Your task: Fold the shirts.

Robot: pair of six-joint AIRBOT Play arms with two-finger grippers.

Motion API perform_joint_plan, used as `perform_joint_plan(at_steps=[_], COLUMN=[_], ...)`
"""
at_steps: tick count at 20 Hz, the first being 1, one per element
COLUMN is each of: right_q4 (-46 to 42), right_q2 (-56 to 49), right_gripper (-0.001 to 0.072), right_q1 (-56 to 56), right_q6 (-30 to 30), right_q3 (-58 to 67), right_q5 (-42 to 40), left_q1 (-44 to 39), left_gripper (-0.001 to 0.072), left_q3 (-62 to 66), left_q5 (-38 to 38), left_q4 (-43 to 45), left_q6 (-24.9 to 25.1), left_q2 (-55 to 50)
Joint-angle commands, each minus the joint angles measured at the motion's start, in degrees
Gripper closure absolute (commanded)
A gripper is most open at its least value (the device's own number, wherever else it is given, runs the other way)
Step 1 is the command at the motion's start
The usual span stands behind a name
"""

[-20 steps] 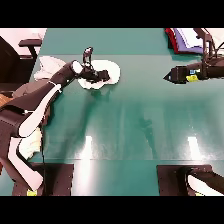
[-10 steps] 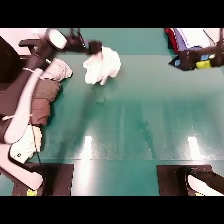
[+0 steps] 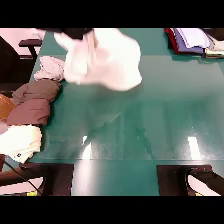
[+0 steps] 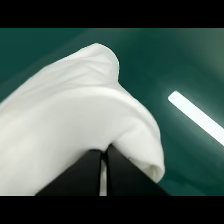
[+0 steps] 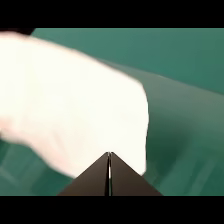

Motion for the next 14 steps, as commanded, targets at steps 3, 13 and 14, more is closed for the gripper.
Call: perform_joint_plan(at_steps=[3, 13, 14], right_q4=[0.0, 0.0, 0.1], right_q2=[1.9, 2.6, 2.6], right_gripper=[0.0697, 0.0697, 0.0697], right_q1=[0.0, 0.0, 0.0], right_q6=[0.0, 0.5, 0.5], right_q3=[1.5, -6.2, -7.5], right_q5=[1.4, 1.7, 1.7], left_q1=[-3.8, 13.3, 14.1], left_gripper=[0.0067, 0.0066, 0.0066], left_q3=[-17.9, -54.7, -59.5], left_q5=[-2.4, -0.9, 0.6], left_q4=[0.9, 5.4, 5.4], left_q6=[0.5, -5.3, -5.3], left_q2=[1.1, 13.4, 14.1])
